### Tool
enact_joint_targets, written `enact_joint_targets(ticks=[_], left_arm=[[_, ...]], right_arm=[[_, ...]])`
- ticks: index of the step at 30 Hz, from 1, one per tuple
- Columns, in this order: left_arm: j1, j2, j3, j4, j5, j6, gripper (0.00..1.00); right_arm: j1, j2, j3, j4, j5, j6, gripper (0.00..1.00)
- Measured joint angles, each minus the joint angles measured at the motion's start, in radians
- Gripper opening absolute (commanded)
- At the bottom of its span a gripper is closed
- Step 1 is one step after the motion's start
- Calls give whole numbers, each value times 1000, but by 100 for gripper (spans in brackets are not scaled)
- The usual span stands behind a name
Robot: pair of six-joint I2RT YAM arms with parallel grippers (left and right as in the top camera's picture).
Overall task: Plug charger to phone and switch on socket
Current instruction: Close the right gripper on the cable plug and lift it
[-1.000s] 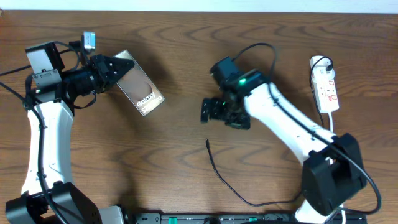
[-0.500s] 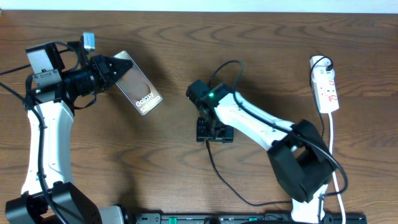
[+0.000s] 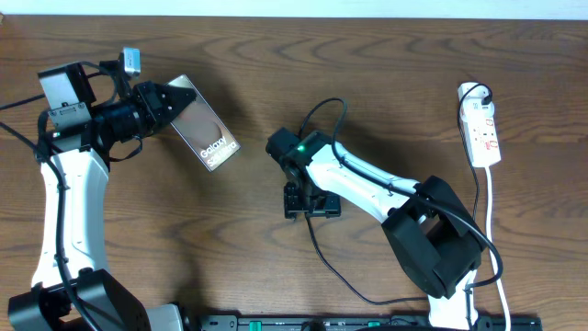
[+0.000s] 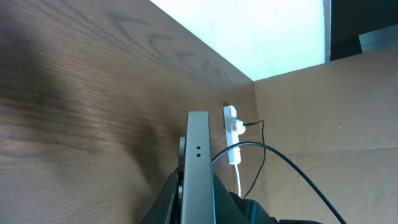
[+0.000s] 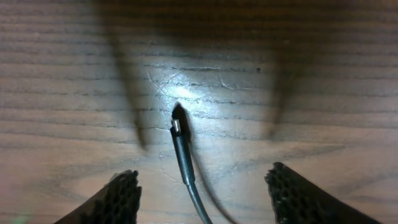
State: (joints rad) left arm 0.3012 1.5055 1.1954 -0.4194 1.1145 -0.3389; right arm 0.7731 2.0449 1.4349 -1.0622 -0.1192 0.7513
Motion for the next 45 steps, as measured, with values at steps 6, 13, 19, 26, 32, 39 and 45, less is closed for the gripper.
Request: enact_joint_targets(ticks=[6, 13, 19, 26, 32, 39, 45], left_arm=[[0, 0, 0, 0, 0, 0, 7], [0, 0, 0, 0, 0, 0, 7], [0, 0, 0, -6, 0, 0, 7], [0, 0, 0, -12, 0, 4, 7], [0, 0, 0, -18, -1, 7, 7], [0, 0, 0, -19, -3, 10, 7], [0, 0, 0, -18, -3, 22, 8]], right_arm=[[0, 0, -4, 0, 0, -14, 62], [0, 0, -13, 14, 0, -34, 52], [1, 0, -19, 33, 1, -46, 49], [4, 10, -22, 54, 2, -51, 44], [18, 34, -21, 49, 8, -56, 35], [18, 39, -16, 39, 12, -56, 30], [18, 39, -16, 34, 12, -59, 14]])
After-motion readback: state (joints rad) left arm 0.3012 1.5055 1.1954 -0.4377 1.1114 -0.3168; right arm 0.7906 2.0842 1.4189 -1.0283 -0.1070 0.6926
